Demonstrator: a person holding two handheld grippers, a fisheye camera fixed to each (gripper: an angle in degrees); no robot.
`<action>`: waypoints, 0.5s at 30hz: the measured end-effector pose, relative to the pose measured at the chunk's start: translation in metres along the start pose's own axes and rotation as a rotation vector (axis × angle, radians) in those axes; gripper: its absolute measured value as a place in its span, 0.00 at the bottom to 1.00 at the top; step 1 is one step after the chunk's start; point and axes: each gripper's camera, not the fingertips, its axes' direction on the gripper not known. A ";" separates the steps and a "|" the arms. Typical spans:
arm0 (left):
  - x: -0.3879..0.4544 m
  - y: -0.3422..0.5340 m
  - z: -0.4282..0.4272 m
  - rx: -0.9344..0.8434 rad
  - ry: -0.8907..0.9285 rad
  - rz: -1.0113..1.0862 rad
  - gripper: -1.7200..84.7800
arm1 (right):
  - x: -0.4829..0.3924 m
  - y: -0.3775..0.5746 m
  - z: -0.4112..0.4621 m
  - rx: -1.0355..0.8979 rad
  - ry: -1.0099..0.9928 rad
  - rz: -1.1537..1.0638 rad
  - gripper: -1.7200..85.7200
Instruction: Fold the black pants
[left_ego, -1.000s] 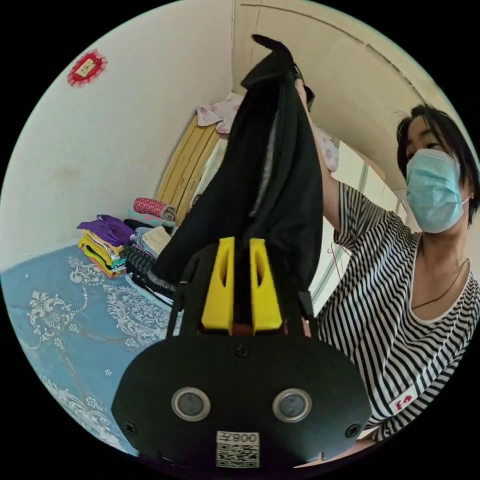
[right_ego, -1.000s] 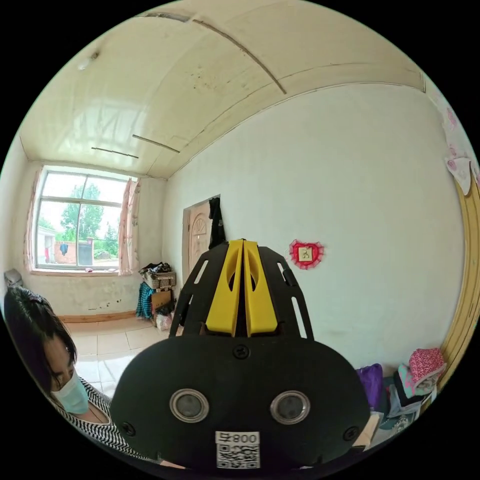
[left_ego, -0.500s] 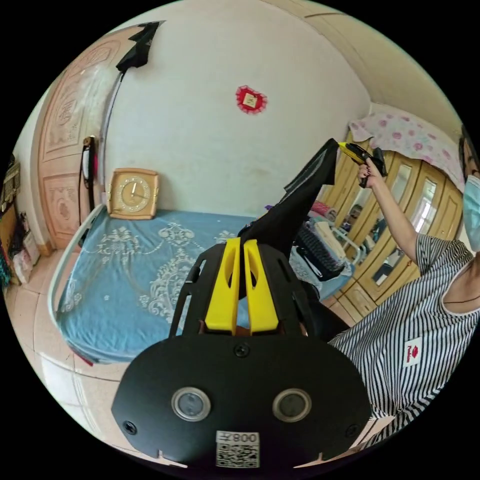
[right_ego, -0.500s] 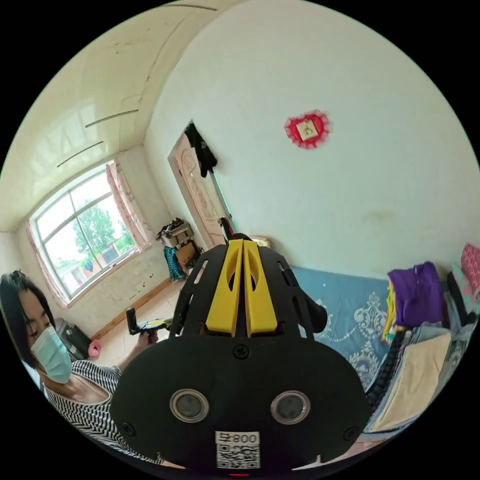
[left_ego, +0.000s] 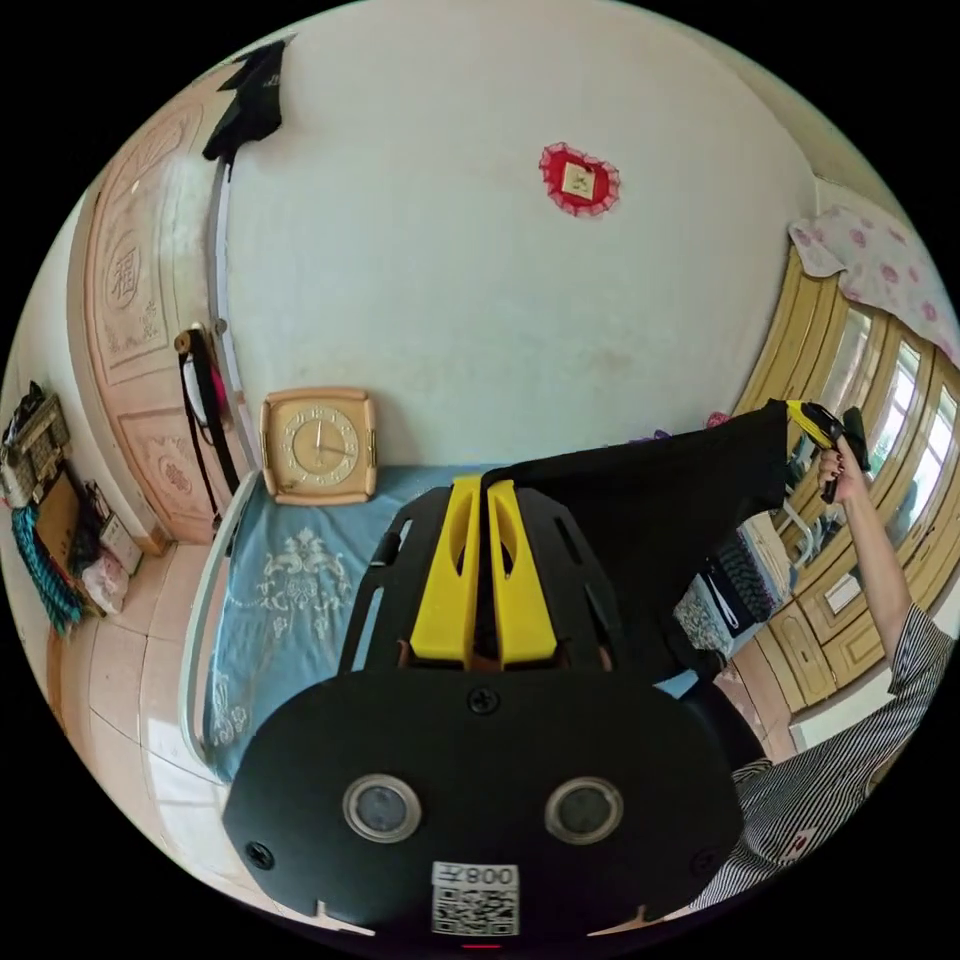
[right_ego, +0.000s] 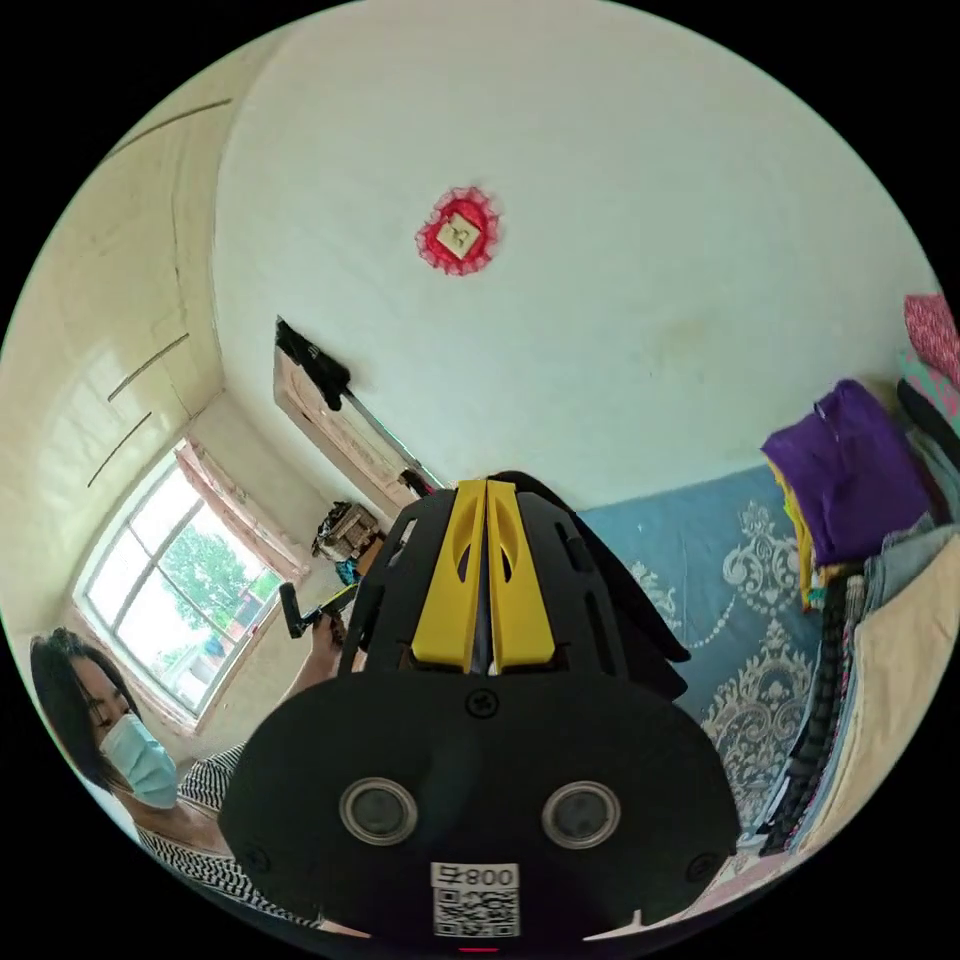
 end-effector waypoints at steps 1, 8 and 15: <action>0.005 -0.018 0.002 0.040 -0.017 0.038 0.03 | -0.009 -0.008 0.001 0.018 0.002 -0.027 0.02; 0.006 0.006 0.042 0.099 -0.141 0.170 0.03 | -0.058 -0.007 0.056 0.062 -0.086 -0.203 0.02; -0.101 0.263 0.212 -0.403 -0.090 -0.239 0.03 | 0.032 0.229 0.232 -0.540 -0.096 0.210 0.02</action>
